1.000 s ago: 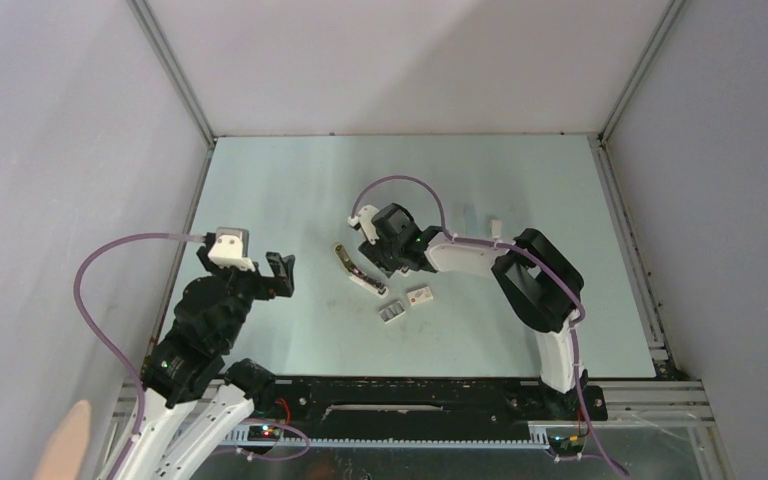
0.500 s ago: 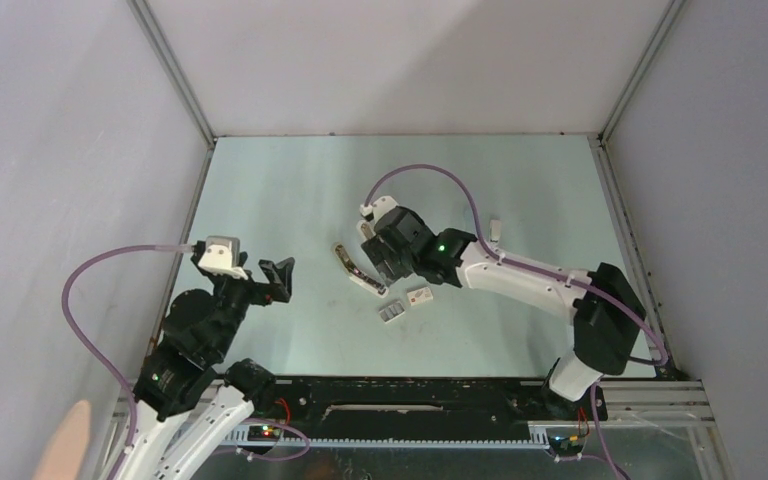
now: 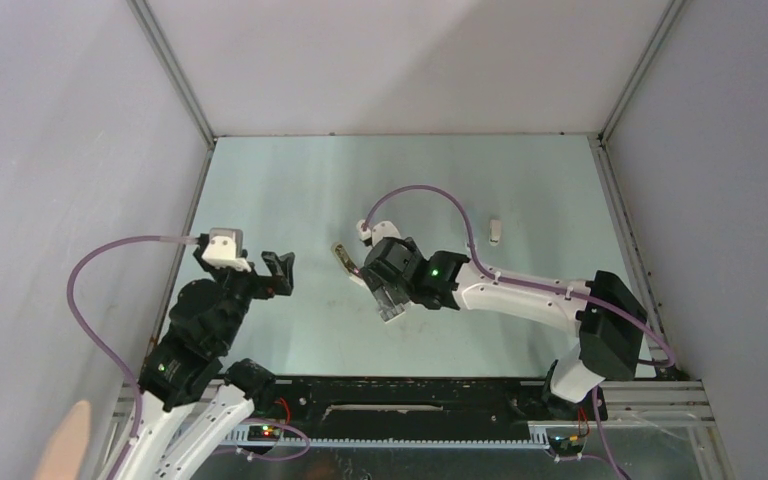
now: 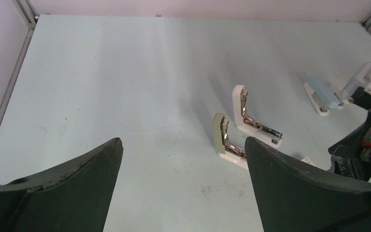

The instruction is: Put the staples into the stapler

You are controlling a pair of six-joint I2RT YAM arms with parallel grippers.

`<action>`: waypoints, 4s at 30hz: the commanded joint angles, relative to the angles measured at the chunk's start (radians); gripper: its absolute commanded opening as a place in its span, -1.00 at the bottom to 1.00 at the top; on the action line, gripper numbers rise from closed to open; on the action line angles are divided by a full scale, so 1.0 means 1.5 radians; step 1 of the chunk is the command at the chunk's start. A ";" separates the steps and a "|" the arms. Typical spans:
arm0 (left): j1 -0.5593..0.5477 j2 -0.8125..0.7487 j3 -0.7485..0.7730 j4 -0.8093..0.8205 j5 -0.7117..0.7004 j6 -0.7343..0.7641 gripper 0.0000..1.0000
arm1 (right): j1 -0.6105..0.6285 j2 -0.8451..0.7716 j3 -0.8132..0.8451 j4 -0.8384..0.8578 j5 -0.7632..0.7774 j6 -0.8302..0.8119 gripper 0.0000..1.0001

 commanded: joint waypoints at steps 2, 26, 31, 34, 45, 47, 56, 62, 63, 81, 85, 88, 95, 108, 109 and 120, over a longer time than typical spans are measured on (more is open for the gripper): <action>0.011 0.051 0.066 0.000 -0.031 -0.032 0.99 | -0.011 0.006 0.011 0.067 0.012 -0.004 0.46; 0.040 -0.006 0.008 0.042 -0.060 -0.020 0.99 | -0.002 0.201 0.119 -0.032 -0.063 0.066 -0.46; 0.045 -0.007 0.007 0.040 -0.058 -0.019 0.99 | -0.001 0.221 0.123 -0.047 -0.075 0.080 -0.46; 0.048 -0.005 0.007 0.041 -0.056 -0.020 0.99 | 0.000 0.228 0.125 -0.052 -0.075 0.081 -0.44; 0.049 0.000 0.006 0.043 -0.050 -0.019 0.99 | -0.001 0.241 0.127 -0.055 -0.079 0.089 -0.43; 0.050 0.000 0.006 0.043 -0.050 -0.019 1.00 | -0.002 0.243 0.127 -0.052 -0.083 0.090 -0.42; 0.050 -0.002 0.005 0.043 -0.050 -0.020 0.99 | -0.002 0.256 0.137 -0.049 -0.088 0.094 -0.42; 0.049 -0.001 0.004 0.044 -0.049 -0.019 0.99 | -0.006 0.264 0.137 -0.048 -0.088 0.096 -0.42; 0.050 -0.001 0.004 0.044 -0.048 -0.019 0.99 | -0.007 0.265 0.138 -0.048 -0.088 0.096 -0.42; 0.050 0.001 0.003 0.043 -0.046 -0.019 0.99 | -0.006 0.233 0.130 -0.062 -0.085 0.079 -0.74; 0.049 0.000 0.004 0.043 -0.047 -0.019 0.99 | -0.002 0.198 0.126 -0.059 -0.085 0.062 -0.76; 0.050 -0.001 0.002 0.043 -0.047 -0.019 0.99 | 0.000 0.171 0.124 -0.054 -0.085 0.036 -0.77; 0.050 -0.005 0.002 0.044 -0.049 -0.019 1.00 | -0.012 0.101 0.096 0.017 -0.098 -0.078 -0.77; 0.051 0.004 0.001 0.043 -0.049 -0.018 0.99 | -0.098 0.098 0.028 0.227 -0.263 -0.267 -0.78; 0.053 0.004 0.001 0.043 -0.049 -0.018 0.99 | -0.103 0.101 0.024 0.239 -0.275 -0.275 -0.78; 0.065 0.010 0.000 0.045 -0.044 -0.018 1.00 | -0.124 0.150 0.014 0.312 -0.331 -0.319 -0.77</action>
